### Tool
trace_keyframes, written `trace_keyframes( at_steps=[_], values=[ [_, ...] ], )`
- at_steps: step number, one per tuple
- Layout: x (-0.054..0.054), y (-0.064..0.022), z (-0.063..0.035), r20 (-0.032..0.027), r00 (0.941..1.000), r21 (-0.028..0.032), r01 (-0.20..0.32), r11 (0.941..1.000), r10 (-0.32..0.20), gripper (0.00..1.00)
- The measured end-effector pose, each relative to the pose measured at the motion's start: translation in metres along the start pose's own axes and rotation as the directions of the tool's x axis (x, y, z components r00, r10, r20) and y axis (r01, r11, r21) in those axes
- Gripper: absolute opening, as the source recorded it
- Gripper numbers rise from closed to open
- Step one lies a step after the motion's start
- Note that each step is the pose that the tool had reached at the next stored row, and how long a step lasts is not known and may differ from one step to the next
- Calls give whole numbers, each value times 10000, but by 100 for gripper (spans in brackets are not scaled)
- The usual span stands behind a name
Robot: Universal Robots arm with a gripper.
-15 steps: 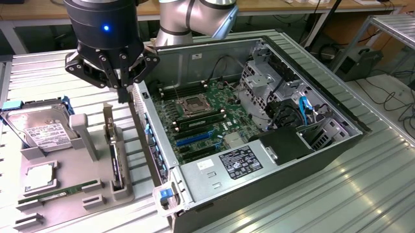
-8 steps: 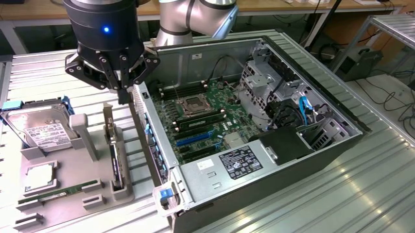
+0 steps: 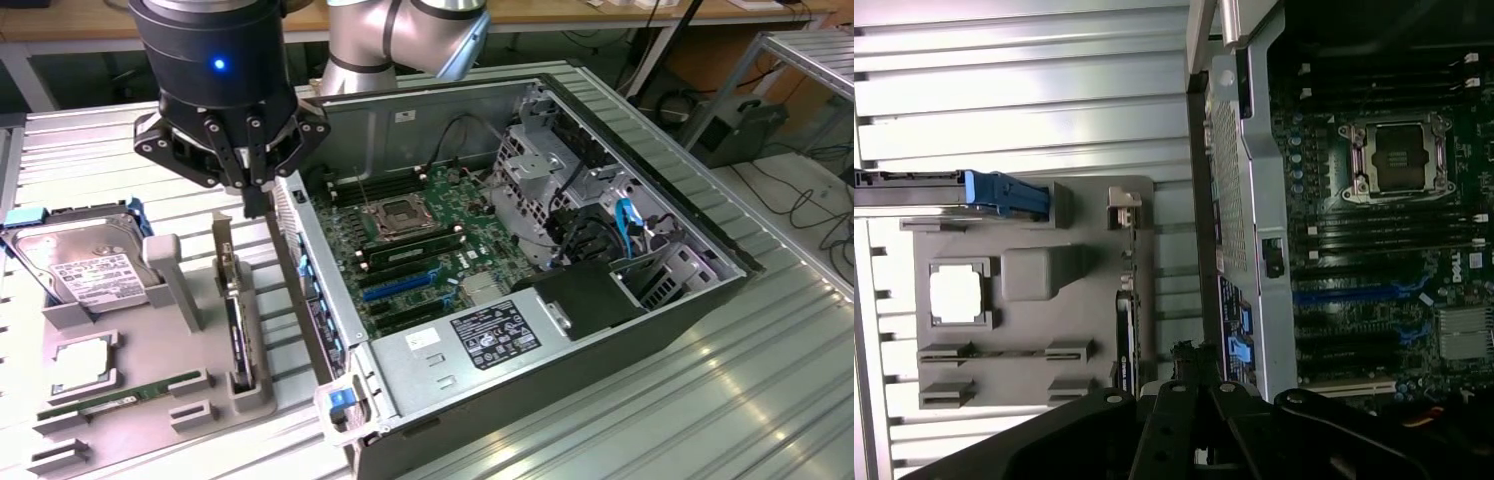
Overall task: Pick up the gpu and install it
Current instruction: 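Reach for the gpu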
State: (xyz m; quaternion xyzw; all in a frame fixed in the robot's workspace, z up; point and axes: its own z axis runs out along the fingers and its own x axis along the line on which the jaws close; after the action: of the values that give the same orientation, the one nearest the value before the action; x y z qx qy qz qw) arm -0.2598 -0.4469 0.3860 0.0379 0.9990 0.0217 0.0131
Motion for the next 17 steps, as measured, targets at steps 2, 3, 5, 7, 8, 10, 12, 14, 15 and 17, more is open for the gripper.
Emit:
trace_keyframes(
  at_steps=[2,3,5,7,8,10,12,14,15,17],
  values=[
    [0,-9,1,1,10000,0,0,10000,0,11],
    [0,-13,1,0,10000,0,0,10000,0,11],
    [0,-21,1,0,10000,0,0,10000,0,11],
    [0,-29,2,0,10000,0,0,10000,0,11],
    [0,-33,2,0,10000,0,0,10000,0,11],
    [0,-40,3,0,10000,0,1,10000,-1,11],
    [-1,-47,3,0,10000,0,1,10000,-1,11],
    [-1,-53,4,0,10000,0,0,10000,0,11],
    [-1,-57,4,0,10000,0,0,10000,0,11],
    [-1,-68,6,0,10000,0,0,10000,0,11]
  ],
)
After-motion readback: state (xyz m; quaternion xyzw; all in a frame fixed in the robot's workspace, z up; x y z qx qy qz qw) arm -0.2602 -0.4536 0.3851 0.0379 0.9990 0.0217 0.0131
